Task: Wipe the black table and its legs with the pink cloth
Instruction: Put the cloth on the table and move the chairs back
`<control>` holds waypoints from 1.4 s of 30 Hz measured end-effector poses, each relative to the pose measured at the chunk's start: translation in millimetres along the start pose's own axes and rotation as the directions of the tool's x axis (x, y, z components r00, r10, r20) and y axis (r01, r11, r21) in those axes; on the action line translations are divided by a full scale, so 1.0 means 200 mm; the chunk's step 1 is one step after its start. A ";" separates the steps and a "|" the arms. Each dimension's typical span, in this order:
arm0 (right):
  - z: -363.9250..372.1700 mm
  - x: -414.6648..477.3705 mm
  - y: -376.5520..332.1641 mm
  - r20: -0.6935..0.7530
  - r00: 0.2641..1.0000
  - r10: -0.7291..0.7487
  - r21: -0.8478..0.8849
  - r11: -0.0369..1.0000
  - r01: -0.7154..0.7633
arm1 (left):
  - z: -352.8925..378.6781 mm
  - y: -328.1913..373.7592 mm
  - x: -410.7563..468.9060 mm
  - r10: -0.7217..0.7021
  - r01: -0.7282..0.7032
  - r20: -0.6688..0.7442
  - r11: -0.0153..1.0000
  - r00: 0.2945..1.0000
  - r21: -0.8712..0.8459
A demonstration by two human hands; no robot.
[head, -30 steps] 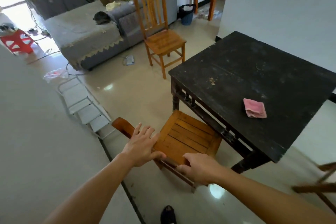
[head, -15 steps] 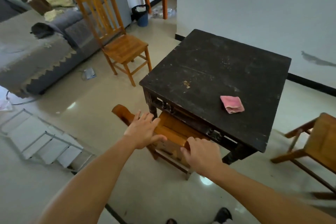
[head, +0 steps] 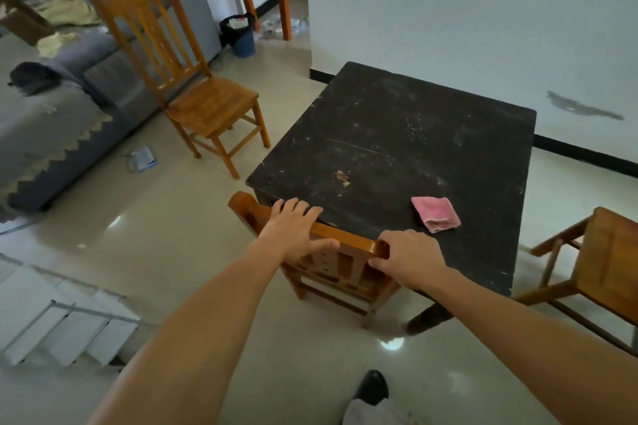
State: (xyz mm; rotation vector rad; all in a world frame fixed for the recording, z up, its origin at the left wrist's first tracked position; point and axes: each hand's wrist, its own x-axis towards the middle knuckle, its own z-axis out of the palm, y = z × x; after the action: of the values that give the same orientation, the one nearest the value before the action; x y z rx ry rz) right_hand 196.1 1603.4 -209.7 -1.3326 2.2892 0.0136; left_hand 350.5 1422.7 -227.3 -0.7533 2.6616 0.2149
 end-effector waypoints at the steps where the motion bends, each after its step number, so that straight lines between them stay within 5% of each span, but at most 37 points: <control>1: -0.01 0.02 0.00 0.016 1.000 0.001 -0.015 1.000 0.000 | -0.01 -0.02 0.03 0.017 -0.017 0.025 1.000 1.000 0.021; 28: 0.09 -0.18 -0.38 0.102 0.988 0.118 -0.061 0.992 -0.112 | -0.10 -0.23 -0.06 0.323 -0.386 0.362 0.915 0.874 0.116; 31: 0.09 -0.17 -0.36 0.139 0.982 0.131 0.018 0.991 -0.135 | -0.12 -0.23 -0.03 0.264 -0.351 0.429 0.927 0.864 0.136; 35: 0.03 -0.19 -0.25 0.264 0.960 0.089 0.437 0.876 -0.202 | -0.23 -0.19 0.07 0.167 -0.279 0.543 0.951 0.823 0.130; 38: -0.02 -0.22 -0.04 0.157 0.972 0.175 0.600 0.764 -0.235 | -0.38 -0.04 0.16 0.221 -0.212 0.434 0.975 0.873 -0.072; 42: -0.07 -0.32 0.32 0.062 0.925 0.375 0.503 0.789 -0.354 | -0.49 0.36 0.28 0.323 -0.326 0.135 0.945 0.937 0.005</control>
State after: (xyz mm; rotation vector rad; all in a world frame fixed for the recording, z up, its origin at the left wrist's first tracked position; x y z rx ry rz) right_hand 164.1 1684.9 -186.6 -0.6143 2.3238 -0.4628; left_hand 238.1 1434.3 -155.7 -0.2738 2.6395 0.3020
